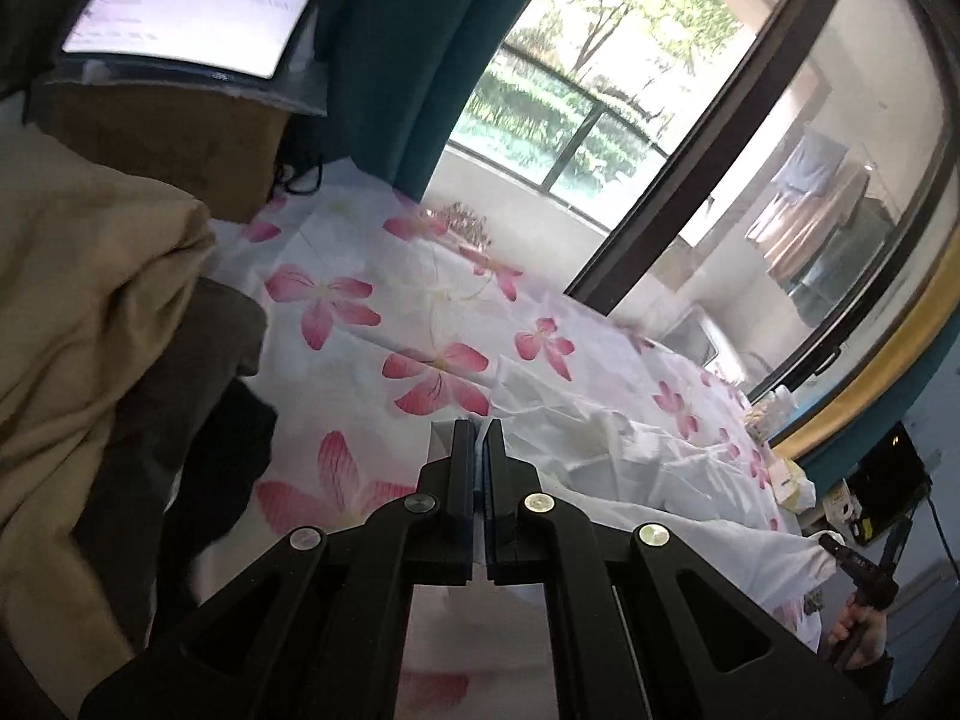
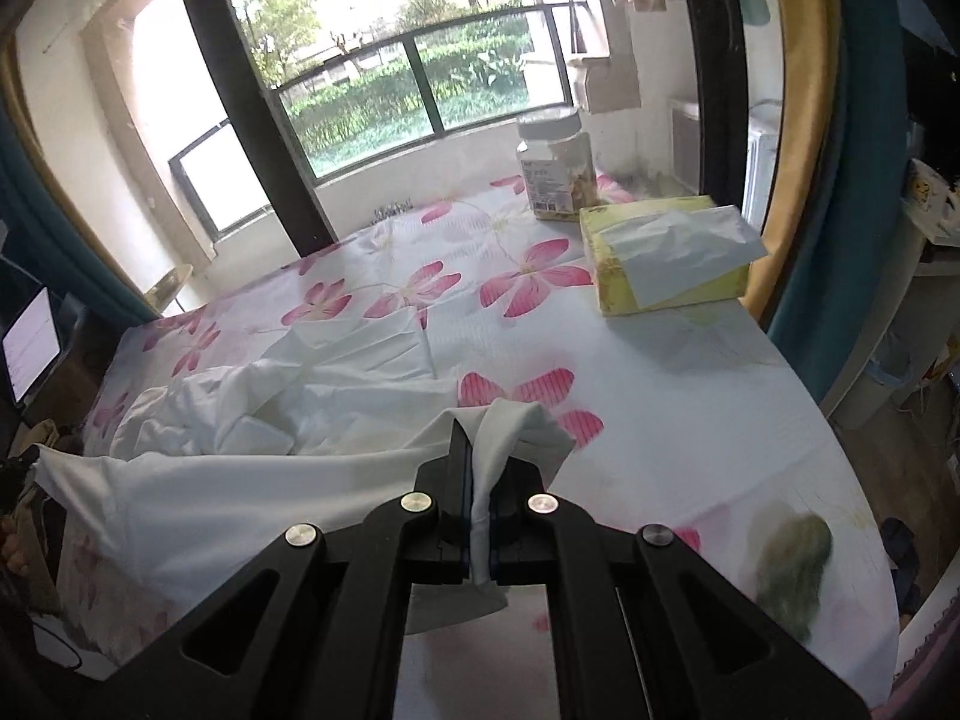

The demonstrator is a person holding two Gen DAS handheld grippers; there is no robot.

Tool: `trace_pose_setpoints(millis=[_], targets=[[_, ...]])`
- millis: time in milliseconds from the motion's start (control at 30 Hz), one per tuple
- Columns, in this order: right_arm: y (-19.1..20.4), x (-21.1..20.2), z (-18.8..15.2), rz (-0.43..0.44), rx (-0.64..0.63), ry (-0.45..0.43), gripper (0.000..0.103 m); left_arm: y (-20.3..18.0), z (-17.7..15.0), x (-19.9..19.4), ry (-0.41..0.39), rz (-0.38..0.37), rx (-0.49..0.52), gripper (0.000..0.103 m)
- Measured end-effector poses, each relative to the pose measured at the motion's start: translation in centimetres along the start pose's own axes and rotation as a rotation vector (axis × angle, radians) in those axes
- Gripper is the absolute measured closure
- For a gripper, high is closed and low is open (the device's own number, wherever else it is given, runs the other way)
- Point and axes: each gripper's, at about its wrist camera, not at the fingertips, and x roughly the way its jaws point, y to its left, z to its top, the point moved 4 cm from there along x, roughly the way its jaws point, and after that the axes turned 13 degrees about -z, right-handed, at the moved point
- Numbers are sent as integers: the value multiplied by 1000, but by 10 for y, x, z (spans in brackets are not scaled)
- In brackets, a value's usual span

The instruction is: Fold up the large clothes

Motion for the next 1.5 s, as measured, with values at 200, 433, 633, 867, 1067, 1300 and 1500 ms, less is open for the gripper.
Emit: trace_pose_setpoints(millis=[200, 433, 633, 867, 1067, 1300, 1500], targets=[[7, 48, 24, 6, -15, 91, 100, 21, 19, 50, 85, 15, -47, 100], [23, 100, 39, -7, -42, 174, 99, 46, 26, 99, 174, 35, -95, 100], [26, 112, 28, -18, -69, 216, 69, 50, 12, 108, 268, 73, -68, 100], [4, 79, 22, -25, -19, 164, 31, 46, 8, 60, 147, 92, -13, 78], [-10, 45, 19, -36, 27, 86, 31, 31, 4, 18, 26, 140, 49, 71], [8, 51, -10, 38, 37, 123, 37, 27, -31, 22, 97, 23, -66, 68], [5, 70, -27, 126, 153, 171, 59, 32, -70, 49, 191, 10, -124, 68]])
